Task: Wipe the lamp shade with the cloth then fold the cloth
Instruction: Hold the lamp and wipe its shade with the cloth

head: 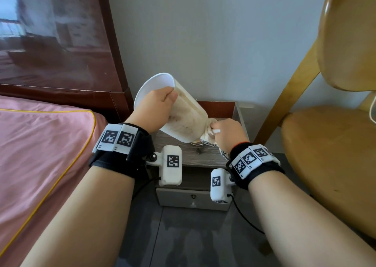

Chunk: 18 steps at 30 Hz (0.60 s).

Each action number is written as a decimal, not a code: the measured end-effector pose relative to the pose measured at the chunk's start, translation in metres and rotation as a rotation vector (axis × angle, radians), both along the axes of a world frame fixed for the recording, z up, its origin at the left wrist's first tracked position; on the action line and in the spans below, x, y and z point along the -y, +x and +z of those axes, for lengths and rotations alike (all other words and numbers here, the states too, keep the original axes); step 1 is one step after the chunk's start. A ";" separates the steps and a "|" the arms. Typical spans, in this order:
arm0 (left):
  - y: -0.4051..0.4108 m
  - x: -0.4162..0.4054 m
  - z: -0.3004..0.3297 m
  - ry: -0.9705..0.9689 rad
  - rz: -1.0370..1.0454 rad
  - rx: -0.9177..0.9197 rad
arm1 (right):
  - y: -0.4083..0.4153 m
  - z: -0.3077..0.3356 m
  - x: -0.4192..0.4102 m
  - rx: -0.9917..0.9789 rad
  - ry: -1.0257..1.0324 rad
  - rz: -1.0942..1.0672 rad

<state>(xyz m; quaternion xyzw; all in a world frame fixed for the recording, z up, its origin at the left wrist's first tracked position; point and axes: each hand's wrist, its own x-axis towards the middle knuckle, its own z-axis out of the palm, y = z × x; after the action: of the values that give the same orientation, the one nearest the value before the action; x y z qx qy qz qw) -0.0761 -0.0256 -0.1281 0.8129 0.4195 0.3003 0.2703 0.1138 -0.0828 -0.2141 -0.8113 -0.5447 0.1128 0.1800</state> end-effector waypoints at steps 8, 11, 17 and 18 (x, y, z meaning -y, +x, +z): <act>-0.002 -0.001 0.001 0.011 -0.004 -0.012 | -0.012 0.033 -0.001 -0.305 0.600 -0.077; 0.000 -0.001 0.000 0.017 -0.020 0.000 | -0.026 0.054 -0.001 -0.408 0.752 -0.015; 0.002 -0.003 -0.003 0.021 -0.056 0.019 | -0.047 0.069 -0.003 -0.486 0.789 0.171; 0.003 -0.004 -0.004 0.024 -0.061 0.022 | -0.049 0.066 -0.003 -0.509 0.728 0.223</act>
<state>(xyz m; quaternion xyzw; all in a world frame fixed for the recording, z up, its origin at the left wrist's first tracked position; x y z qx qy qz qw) -0.0726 -0.0218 -0.1320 0.8250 0.3878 0.3059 0.2745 0.0648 -0.0794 -0.1479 -0.5781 -0.5711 0.1284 0.5685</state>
